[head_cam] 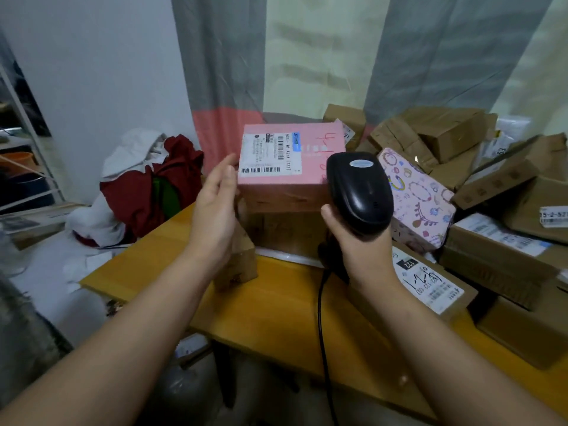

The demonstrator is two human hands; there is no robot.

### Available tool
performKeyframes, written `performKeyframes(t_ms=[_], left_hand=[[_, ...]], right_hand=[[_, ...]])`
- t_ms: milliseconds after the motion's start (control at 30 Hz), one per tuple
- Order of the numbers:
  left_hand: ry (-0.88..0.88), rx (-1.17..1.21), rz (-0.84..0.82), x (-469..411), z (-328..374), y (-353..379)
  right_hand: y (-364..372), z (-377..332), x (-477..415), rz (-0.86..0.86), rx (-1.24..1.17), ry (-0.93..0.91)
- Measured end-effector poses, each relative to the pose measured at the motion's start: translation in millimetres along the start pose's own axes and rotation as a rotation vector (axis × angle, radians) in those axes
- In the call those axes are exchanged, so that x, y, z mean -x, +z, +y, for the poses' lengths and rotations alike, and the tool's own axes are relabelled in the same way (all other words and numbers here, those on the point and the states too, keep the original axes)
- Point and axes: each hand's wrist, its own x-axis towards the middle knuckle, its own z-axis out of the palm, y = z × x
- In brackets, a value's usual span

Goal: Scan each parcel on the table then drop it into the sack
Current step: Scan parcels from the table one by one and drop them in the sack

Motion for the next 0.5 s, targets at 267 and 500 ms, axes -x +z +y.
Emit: performKeyframes(t_ms=[267, 500], left_hand=[[-0.154, -0.267, -0.128, 103.2, -23.4, -28.7], [-0.319, -0.544, -0.427, 139.0, -34.2, -36.8]], right_hand=[[-32.9, -2.6, 41.7, 0.003, 0.053, 0.274], [-43.3, 19.1, 69.8, -0.182, 0.265, 0.487]])
